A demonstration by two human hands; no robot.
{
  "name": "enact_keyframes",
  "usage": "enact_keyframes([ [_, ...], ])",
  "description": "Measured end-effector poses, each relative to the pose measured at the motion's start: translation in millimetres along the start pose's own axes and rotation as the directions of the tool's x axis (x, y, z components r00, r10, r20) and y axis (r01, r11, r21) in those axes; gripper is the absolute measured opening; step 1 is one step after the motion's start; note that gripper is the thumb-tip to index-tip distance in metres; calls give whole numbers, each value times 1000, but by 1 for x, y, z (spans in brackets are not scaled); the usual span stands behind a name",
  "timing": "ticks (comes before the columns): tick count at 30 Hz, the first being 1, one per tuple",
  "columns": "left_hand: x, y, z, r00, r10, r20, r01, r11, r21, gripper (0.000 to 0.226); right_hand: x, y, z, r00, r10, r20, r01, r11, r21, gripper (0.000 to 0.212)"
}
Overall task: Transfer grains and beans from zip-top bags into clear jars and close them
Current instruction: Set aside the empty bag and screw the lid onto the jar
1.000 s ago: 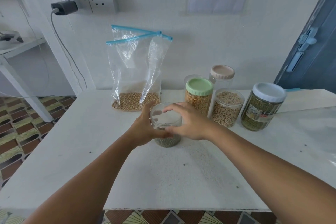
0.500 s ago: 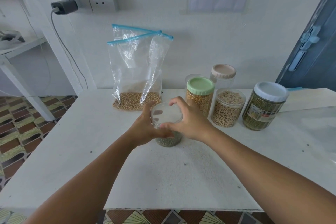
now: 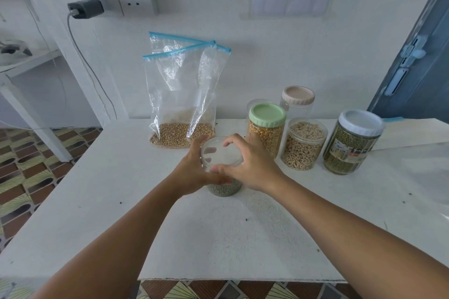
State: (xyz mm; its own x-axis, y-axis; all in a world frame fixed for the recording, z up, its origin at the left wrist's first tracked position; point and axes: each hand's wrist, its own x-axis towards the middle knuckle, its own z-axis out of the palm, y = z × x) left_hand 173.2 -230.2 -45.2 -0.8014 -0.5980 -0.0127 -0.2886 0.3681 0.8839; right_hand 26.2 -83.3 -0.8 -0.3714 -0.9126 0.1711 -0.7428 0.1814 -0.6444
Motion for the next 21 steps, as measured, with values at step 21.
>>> enact_keyframes([
  [21,-4,8,-1,1000,11,4,-11,999,50,121,-9,17,-3,998,9,67,-16,995,103,57],
])
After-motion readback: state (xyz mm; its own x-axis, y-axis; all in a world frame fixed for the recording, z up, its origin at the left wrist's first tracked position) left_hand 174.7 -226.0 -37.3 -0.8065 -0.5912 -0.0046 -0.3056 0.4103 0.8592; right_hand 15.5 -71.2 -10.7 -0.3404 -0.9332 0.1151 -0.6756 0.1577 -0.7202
